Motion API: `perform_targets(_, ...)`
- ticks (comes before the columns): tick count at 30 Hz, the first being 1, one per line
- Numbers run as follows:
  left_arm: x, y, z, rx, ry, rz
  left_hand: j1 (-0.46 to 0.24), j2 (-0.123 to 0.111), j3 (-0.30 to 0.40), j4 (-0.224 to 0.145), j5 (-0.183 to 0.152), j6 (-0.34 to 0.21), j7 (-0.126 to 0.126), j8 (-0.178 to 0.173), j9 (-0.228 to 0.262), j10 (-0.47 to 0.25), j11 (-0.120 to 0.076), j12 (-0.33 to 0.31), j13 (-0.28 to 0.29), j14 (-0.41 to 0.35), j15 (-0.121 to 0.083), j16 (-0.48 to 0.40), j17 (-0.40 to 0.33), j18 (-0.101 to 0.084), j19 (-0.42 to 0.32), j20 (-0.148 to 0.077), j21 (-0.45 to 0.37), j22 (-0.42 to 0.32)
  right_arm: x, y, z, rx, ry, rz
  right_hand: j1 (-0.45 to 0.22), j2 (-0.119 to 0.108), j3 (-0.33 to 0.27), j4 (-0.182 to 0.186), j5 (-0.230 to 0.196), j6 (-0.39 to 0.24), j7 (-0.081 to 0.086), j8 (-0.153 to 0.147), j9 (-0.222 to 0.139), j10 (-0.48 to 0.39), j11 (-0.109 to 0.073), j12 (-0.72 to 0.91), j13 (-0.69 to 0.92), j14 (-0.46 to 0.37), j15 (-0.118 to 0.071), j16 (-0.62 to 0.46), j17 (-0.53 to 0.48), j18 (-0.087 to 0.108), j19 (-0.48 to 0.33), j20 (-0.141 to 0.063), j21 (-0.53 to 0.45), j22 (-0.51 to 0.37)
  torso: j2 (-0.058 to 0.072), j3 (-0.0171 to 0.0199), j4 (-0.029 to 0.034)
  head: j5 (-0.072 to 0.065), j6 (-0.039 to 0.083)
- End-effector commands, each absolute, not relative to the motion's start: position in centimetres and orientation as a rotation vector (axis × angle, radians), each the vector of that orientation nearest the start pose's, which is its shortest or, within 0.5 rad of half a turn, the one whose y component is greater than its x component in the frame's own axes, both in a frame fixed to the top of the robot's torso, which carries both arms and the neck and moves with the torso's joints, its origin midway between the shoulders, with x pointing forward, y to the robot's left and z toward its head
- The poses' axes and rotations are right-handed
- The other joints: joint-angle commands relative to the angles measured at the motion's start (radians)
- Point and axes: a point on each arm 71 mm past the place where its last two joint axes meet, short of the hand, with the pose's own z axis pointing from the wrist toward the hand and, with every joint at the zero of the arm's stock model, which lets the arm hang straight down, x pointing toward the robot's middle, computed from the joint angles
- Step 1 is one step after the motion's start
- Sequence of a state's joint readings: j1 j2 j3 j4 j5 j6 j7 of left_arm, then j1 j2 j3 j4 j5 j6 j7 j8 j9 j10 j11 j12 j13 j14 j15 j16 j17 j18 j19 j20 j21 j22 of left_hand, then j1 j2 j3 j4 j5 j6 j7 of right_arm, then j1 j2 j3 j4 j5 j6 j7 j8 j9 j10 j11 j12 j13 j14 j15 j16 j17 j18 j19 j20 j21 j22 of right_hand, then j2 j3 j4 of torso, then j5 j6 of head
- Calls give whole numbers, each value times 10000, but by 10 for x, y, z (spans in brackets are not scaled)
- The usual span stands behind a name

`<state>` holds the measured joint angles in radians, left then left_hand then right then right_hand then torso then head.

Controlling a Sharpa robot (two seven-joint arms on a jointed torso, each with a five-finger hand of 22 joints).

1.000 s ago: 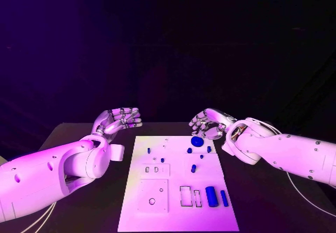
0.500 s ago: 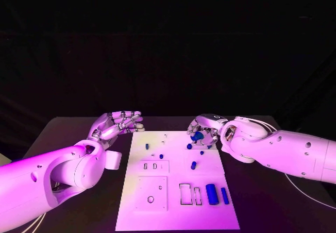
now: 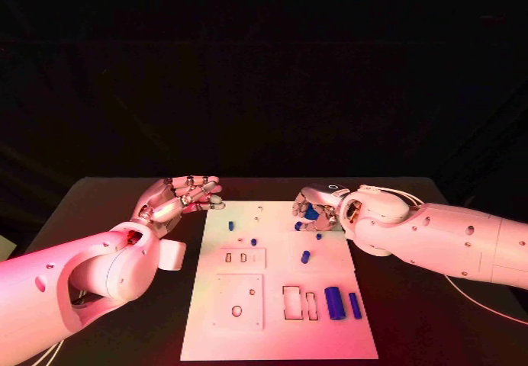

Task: Assemble the parts on the task board

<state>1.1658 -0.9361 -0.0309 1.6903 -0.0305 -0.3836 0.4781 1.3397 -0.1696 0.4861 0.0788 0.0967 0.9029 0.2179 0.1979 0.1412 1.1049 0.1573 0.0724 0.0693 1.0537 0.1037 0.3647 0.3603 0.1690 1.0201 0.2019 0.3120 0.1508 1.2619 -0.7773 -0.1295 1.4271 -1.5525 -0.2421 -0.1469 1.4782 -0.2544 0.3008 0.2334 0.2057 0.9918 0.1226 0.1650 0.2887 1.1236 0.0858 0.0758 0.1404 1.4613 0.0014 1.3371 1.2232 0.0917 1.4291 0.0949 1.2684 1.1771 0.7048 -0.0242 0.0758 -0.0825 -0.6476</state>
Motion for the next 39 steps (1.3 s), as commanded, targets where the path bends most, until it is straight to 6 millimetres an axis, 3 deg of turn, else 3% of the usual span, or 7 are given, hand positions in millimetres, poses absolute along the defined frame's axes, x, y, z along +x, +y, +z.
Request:
perform_targets(1, 453, 208, -169, -10566, 13631, -16191, -46, -77, 35, 11, 2, 51, -10, 43, 8, 95, -8, -47, 8, -49, -4, 34, 8, 96, -54, 14, 21, 9, 503, -196, -197, -3209, 17311, 4404, 114, -7, 17, 84, 83, 16, -1, -31, 25, -9, -12, 39, 18, 588, 5, 88, 52, -187, 75, -6, 107, 106, 40, -7, 62, -46, -33)
perform_targets(14, 452, 211, -169, -10631, 13691, -16169, -77, -55, 63, 27, 2, 59, -5, 50, 10, 104, -5, -49, 7, -127, -2, 143, 91, 96, -86, 16, 67, 39, 506, -193, -202, -3290, 17598, 4199, 204, 85, 336, 234, 191, 156, 41, 31, 128, 218, -56, 90, 33, 574, -30, 256, 130, -237, 131, 9, 444, 529, 81, 3, 81, -15, -105)
perform_targets(39, 453, 214, -170, -10689, 13736, -16080, -69, -33, 94, 22, -1, 62, -4, 54, 11, 106, -5, -52, 5, -168, -4, 210, 140, 100, -101, 14, 100, 60, 507, -191, -207, -3413, 17913, 4093, 217, 48, 936, 353, 226, 506, 59, 222, 347, 781, -154, 171, 43, 576, -109, 487, 264, -336, 265, -29, 947, 1190, 114, -25, 142, -68, -149)
